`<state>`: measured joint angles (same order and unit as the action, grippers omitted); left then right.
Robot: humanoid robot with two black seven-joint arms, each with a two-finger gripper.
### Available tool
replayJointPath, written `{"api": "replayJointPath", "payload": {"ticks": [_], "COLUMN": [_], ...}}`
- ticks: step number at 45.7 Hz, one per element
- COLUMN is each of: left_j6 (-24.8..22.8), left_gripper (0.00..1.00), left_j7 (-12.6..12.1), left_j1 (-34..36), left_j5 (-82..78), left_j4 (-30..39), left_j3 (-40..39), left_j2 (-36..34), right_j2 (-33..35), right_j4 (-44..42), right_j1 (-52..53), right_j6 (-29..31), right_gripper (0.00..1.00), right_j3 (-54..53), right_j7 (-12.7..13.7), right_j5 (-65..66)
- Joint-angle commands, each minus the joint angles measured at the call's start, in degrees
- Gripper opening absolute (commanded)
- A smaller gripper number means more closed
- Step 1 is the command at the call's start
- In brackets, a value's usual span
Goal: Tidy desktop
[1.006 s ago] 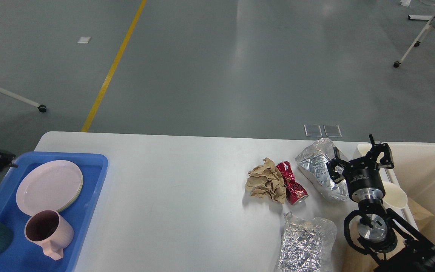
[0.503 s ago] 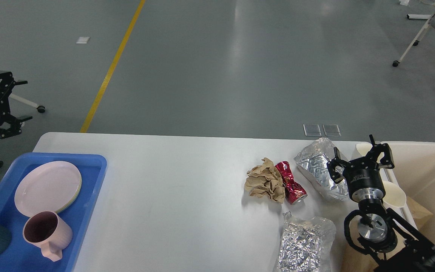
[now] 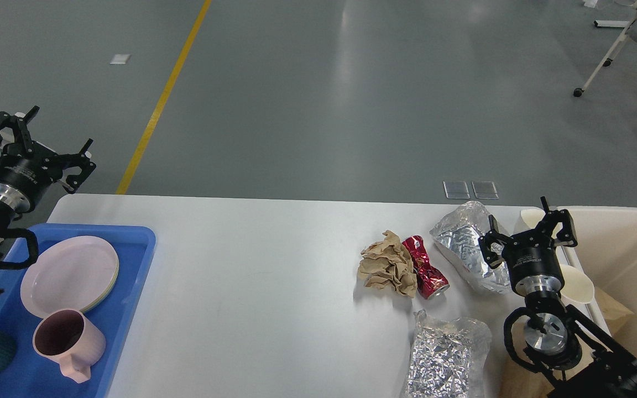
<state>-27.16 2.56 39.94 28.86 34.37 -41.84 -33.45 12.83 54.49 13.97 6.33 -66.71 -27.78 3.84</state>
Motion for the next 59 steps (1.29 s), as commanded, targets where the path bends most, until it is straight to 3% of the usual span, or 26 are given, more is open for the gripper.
{"api": "replayJointPath", "payload": {"ticks": [1, 10, 15, 42, 49, 59], "left_j6": [0.44, 3.08, 3.17, 0.0, -0.17, -2.89], "left_gripper": [0.96, 0.96, 0.96, 0.96, 0.96, 0.96], "left_j7": [1.83, 1.83, 0.78, 1.48, 1.57, 3.41], "left_j1": [-6.71, -14.18, -17.0, -16.56, -17.88, -20.34], "left_j5": [-5.12, -30.24, -36.77, -33.87, -34.05, -34.67], "left_j4": [6.92, 9.74, 9.84, 9.31, 7.81, 7.81], "left_j3": [-8.41, -32.22, -40.5, -40.33, -40.33, -39.89], "left_j2": [3.03, 16.74, 20.7, 21.67, 25.1, 26.33], "right_j2": [0.0, 0.0, 0.0, 0.0, 0.0, 0.0], "right_j4": [0.0, 0.0, 0.0, 0.0, 0.0, 0.0], "right_j1": [0.0, 0.0, 0.0, 0.0, 0.0, 0.0], "right_j6": [0.0, 0.0, 0.0, 0.0, 0.0, 0.0], "right_gripper": [1.0, 1.0, 1.0, 1.0, 1.0, 1.0], "right_j3": [0.0, 0.0, 0.0, 0.0, 0.0, 0.0], "right_j7": [0.0, 0.0, 0.0, 0.0, 0.0, 0.0], "right_j5": [-0.06, -0.06, 0.03, -0.06, -0.06, 0.03]}}
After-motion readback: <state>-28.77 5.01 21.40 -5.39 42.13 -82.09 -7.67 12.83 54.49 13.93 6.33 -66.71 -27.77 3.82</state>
